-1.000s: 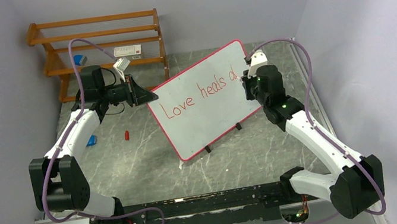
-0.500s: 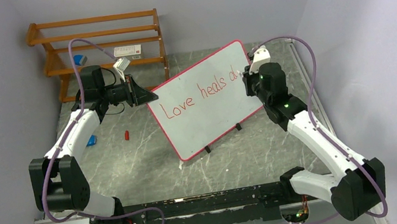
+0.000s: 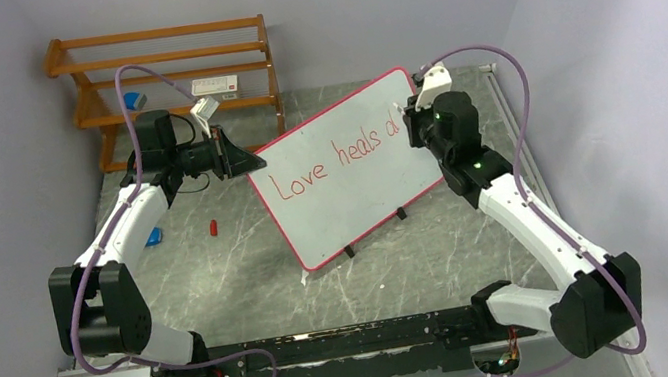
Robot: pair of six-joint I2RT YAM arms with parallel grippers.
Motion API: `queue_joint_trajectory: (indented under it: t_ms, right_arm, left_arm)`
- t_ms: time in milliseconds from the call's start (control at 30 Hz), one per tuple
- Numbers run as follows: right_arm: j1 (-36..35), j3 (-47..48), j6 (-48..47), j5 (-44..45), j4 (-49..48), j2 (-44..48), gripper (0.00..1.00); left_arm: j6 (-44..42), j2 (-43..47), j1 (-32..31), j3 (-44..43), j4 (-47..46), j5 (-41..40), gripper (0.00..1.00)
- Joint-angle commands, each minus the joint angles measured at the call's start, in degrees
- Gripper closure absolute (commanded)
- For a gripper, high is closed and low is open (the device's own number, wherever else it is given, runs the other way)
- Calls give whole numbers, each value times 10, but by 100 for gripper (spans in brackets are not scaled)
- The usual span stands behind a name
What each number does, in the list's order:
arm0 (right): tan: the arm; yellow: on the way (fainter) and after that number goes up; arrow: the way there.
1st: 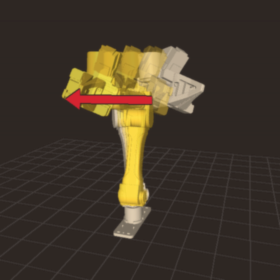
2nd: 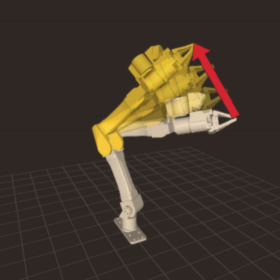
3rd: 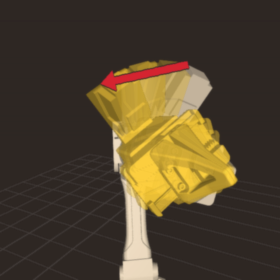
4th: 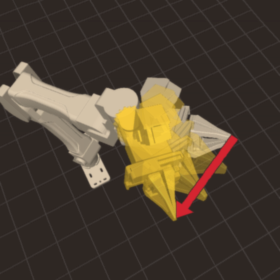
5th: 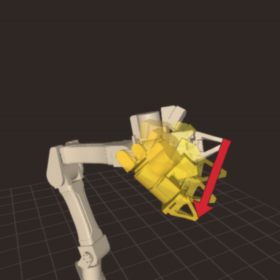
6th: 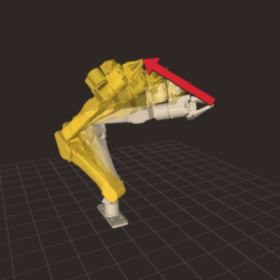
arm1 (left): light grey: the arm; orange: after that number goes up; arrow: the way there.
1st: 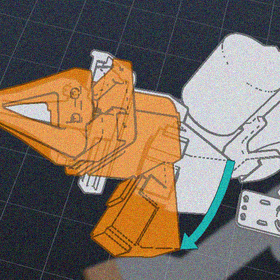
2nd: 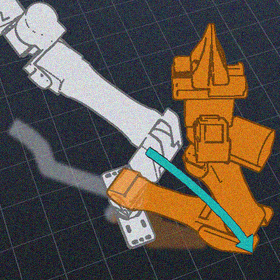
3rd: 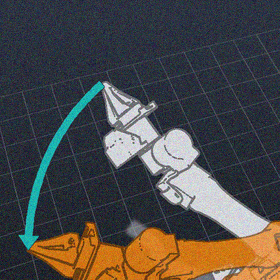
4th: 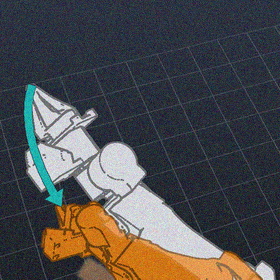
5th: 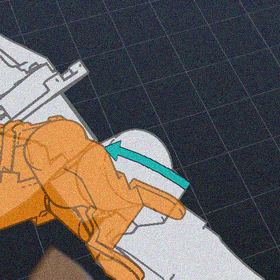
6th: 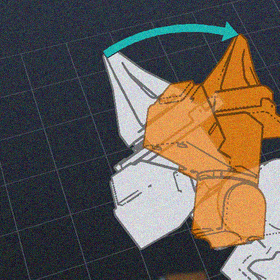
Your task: Write a sentence on the whiteboard
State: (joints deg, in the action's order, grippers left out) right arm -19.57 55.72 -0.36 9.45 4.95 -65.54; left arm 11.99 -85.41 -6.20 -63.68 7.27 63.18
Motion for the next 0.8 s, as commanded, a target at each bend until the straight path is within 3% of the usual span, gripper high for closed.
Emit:
queue_joint_trajectory:
  t_ms: [0, 767]
  right_arm:
    - [4, 17, -7, -7, -14, -7, 100]
    - [12, -16, 1, -18, 16, -14, 100]
  left_arm:
    - [-21, -6, 11, 11, 26, -37, 95]
    - [-21, -7, 11, 11, 26, -36, 95]
